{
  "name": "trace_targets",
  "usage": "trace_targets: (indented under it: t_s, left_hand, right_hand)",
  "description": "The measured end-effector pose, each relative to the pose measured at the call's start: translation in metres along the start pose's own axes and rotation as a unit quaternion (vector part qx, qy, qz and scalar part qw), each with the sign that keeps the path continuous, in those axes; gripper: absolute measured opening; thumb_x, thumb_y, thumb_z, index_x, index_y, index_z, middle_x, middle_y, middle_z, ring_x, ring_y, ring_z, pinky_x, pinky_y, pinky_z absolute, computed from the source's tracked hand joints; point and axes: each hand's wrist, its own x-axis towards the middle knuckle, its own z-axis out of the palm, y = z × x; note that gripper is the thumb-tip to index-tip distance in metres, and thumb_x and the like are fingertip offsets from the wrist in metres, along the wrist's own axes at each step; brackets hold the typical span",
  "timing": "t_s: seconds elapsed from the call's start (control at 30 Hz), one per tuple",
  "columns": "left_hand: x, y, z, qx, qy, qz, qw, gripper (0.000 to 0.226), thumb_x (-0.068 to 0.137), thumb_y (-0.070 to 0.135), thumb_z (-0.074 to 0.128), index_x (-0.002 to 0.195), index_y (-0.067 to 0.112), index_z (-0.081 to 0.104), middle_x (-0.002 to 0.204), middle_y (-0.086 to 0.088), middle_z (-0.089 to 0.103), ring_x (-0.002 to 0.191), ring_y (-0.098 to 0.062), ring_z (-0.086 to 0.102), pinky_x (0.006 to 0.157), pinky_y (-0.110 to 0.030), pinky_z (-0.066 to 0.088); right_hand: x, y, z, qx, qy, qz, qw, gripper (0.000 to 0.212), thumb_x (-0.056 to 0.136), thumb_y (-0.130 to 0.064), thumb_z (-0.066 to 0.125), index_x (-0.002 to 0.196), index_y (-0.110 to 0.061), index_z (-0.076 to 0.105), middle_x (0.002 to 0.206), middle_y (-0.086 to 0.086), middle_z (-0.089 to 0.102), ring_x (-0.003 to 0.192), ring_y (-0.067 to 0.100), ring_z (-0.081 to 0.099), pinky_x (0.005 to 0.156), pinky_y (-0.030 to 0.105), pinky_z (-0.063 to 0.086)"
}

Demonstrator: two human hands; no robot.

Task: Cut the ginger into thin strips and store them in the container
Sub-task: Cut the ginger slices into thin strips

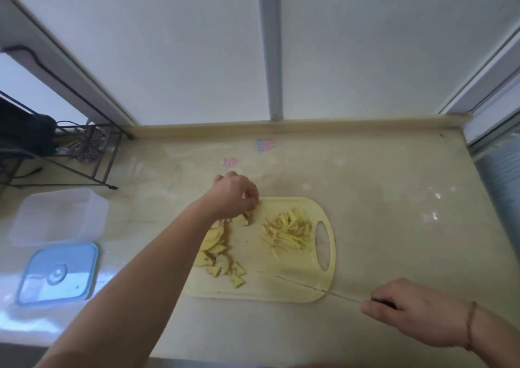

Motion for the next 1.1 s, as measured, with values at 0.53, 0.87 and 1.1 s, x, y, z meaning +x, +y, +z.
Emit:
trace_targets:
  t_s: [0.53,0.87,1.1]
  left_hand:
    - [-0.023,-0.048,0.016,-0.101,0.125,-0.018,0.987,0.013,0.095,0.023,0.065,0.097,0.028,0.077,0.095,0.01,0.069,0.097,-0.019,0.056,0.094,-0.046,0.046]
    - [-0.029,-0.05,0.011,0.069,-0.003,0.134,0.989,0.034,0.096,0.02,0.064,0.128,0.032,0.066,0.131,0.011,0.061,0.123,-0.018,0.045,0.102,-0.036,0.034]
    - [-0.027,-0.055,0.007,0.114,0.031,0.166,0.979,0.015,0.095,0.025,0.066,0.11,0.026,0.068,0.108,0.012,0.065,0.112,-0.016,0.048,0.096,-0.034,0.033]
  right_hand:
    - [0.004,-0.028,0.004,-0.011,0.012,0.0,1.0,0.084,0.065,-0.1,0.025,0.071,-0.018,0.042,0.054,-0.008,0.04,0.053,0.005,0.038,0.058,0.029,0.037]
    - [-0.011,-0.046,0.012,0.092,0.03,0.047,0.994,0.06,0.073,-0.077,0.043,0.066,-0.018,0.043,0.054,-0.006,0.041,0.052,0.008,0.039,0.054,0.024,0.037]
    - [-0.014,-0.056,0.02,0.107,0.039,0.057,0.992,0.055,0.078,-0.07,0.044,0.065,-0.017,0.04,0.054,-0.006,0.04,0.053,0.008,0.042,0.053,0.022,0.037]
